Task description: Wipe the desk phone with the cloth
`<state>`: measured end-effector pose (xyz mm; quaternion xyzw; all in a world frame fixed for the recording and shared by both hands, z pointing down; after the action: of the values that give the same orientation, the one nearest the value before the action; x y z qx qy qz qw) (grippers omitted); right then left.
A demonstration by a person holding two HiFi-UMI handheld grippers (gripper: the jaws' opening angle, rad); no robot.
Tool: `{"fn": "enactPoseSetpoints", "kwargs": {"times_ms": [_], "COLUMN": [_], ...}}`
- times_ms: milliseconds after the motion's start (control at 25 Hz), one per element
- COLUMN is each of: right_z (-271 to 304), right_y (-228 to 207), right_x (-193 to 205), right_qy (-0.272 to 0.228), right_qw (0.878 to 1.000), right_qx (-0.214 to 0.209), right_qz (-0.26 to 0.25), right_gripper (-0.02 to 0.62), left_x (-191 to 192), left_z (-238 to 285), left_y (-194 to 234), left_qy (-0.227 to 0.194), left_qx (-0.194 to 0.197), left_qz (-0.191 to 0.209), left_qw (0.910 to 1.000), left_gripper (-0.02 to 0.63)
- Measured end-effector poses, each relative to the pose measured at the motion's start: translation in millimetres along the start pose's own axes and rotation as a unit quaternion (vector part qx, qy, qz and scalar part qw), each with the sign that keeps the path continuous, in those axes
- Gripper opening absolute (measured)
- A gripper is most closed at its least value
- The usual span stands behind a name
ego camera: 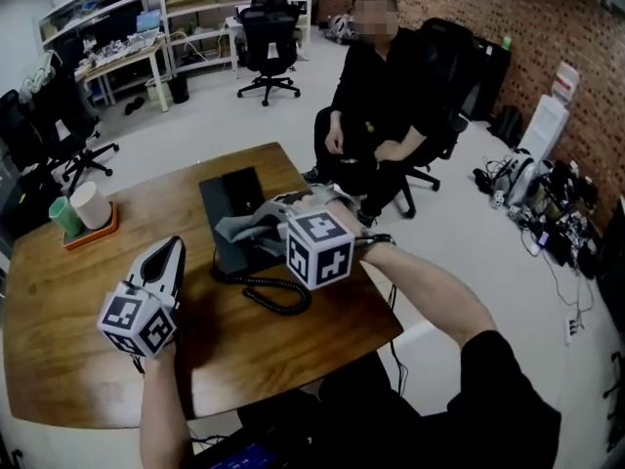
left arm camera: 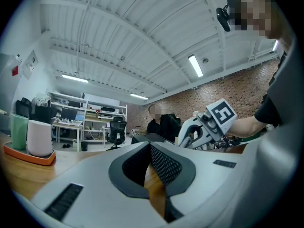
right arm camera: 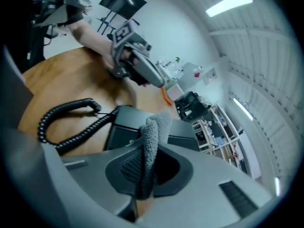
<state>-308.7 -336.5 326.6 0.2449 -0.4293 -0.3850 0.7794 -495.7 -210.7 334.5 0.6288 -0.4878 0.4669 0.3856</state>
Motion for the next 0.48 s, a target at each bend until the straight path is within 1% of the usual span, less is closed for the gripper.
{"fn": "enactPoseSetpoints", "kwargs": {"times_ms": [120,160,200,240,280,320,400,440,480], "right_z": [-14.8,-18.2,-20.8,-22.5,-22.9,-22.2,-18.8,-16.5,-12.4], "right_y": [24.1,25.8,23.0,15.2,2.8,-13.3,-52.7,-72.2,-86.0], "right_x": [-5.9,-6.4,-5.8,-4.1,-1.4,2.4,12.6,18.1,22.7], "right_qy": [0.004,0.004,0.002,-0.003,-0.009,-0.014,-0.017,-0.012,-0.006], "right_qw": [0.997,0.996,0.996,0.998,0.999,0.999,0.994,0.989,0.984], "right_qx": [-0.069,-0.083,-0.083,-0.067,-0.036,0.003,0.089,0.125,0.15], "right_qz": [-0.022,-0.022,-0.016,-0.004,0.012,0.031,0.067,0.081,0.092], "right_gripper": [0.026,0.026,0.026,0.026,0.026,0.026,0.026,0.026,0.026], "left_x": [-1.5,-2.0,-2.3,-2.4,-2.4,-2.7,-4.3,-4.9,-3.6], "left_z": [1.0,0.9,0.7,0.4,-0.1,-0.2,3.5,6.3,5.8], "left_y": [-1.8,-2.0,-2.3,-2.6,-2.5,-2.0,0.4,1.0,0.0], "left_qy": [0.001,0.002,0.003,0.004,0.004,0.004,-0.001,-0.002,0.001], "left_qx": [0.001,0.001,0.001,0.001,0.0,0.0,-0.002,-0.002,-0.004], "left_qz": [0.0,0.0,0.0,0.0,0.0,0.0,0.001,0.0,-0.004], "left_qw": [1.0,1.0,1.0,1.0,1.0,1.0,1.0,1.0,1.0], "left_gripper": [-0.008,-0.008,-0.008,-0.008,-0.008,-0.008,-0.008,-0.008,-0.008]}}
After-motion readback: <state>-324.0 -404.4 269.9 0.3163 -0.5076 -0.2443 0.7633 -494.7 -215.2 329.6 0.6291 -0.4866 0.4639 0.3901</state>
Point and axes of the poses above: the fingertips, and each gripper's own axes: z forward along the fingers, y to its left, x out of its underside, the point moved 9 cm from there along -z, backward along the fingers, and after that the axes turned 15 degrees about -y, right-handed, at the moved point
